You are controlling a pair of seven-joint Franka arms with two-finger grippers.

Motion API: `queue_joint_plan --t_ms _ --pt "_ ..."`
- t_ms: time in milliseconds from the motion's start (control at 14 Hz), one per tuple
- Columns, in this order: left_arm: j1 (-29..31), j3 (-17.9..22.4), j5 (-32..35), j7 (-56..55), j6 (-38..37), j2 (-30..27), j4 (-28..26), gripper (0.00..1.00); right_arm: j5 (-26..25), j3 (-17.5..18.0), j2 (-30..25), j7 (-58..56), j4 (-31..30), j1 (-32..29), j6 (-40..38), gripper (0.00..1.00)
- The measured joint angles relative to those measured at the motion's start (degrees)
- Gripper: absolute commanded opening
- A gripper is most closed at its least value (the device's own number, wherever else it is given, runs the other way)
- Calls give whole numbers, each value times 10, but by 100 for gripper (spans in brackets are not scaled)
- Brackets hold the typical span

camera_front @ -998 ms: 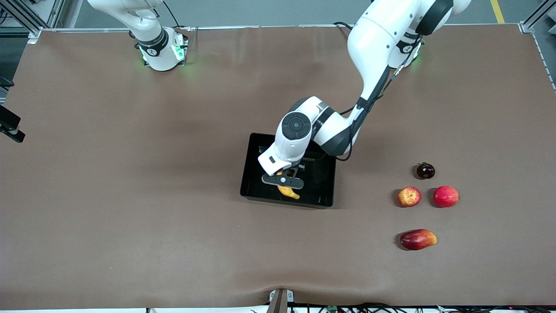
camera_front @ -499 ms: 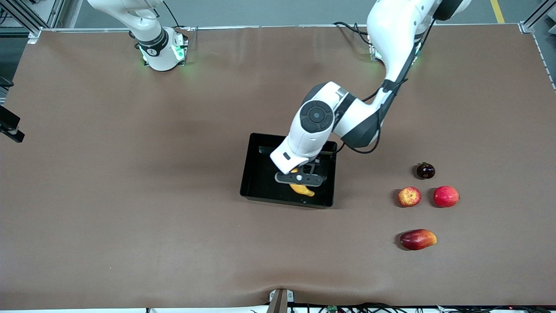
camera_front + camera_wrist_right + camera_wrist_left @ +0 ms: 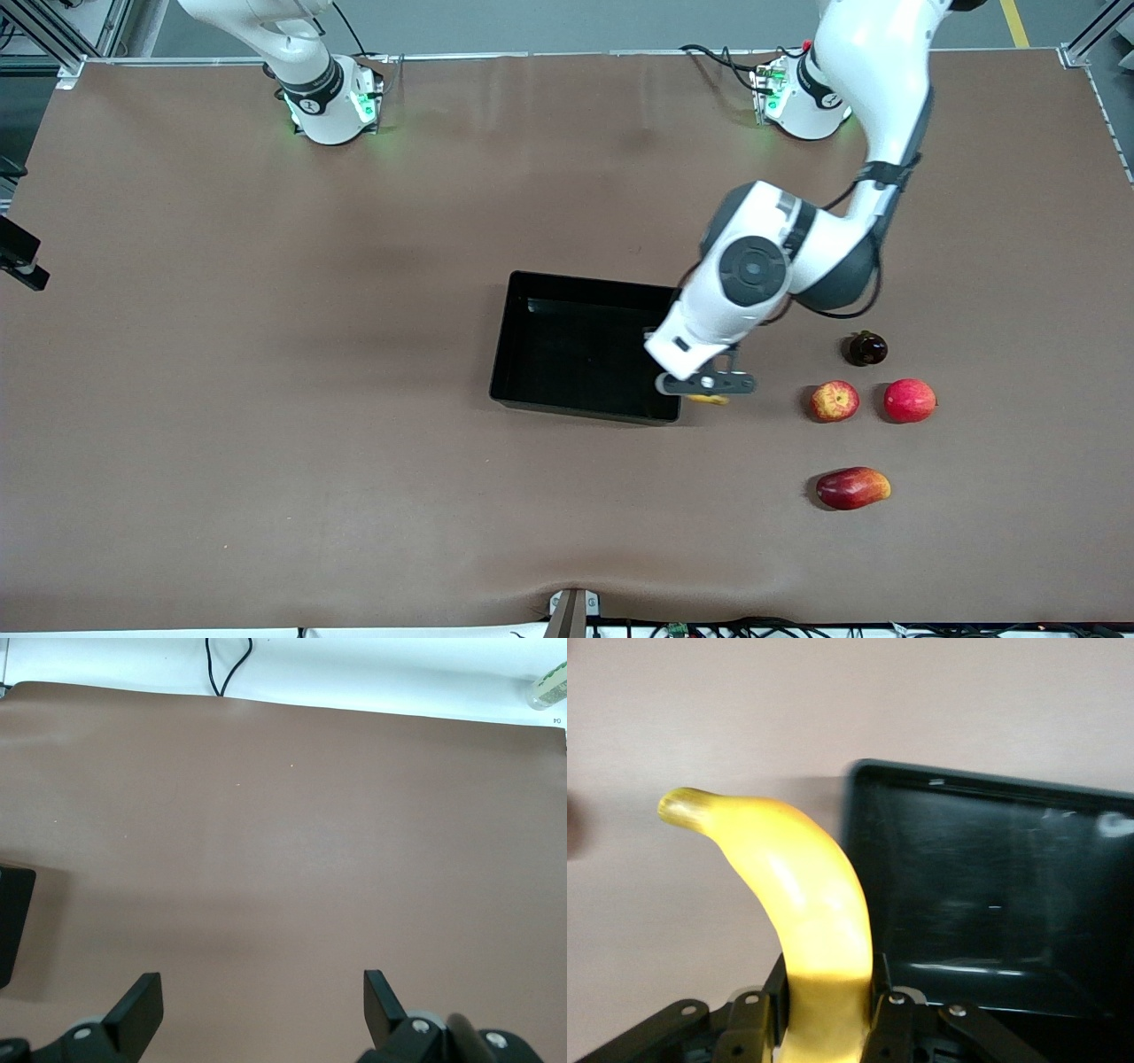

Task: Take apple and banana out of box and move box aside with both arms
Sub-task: 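Lift the banana out of the box with the left gripper, then lower the banana beside the apples and open the left gripper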

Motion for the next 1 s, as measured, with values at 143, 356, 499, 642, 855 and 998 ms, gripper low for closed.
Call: queue_joint_plan --t_ms 143,356,499,642,855,998 --pt "29 -1 15 35 17 -21 -49 0 0 0 0 0 0 0 0 100" --pt "71 -2 26 109 88 -50 -138 0 0 1 0 0 0 0 0 100" --pt "99 -4 26 163 138 -63 -199 0 0 1 0 0 0 0 0 100" --pt "104 -7 26 194 156 -70 -234 0 0 3 0 0 0 0 4 100" --pt "103 -13 27 261 169 -78 -261 0 0 6 0 0 0 1 10 100" --pt "109 -12 27 311 174 -82 -273 0 0 6 0 0 0 1 10 100"
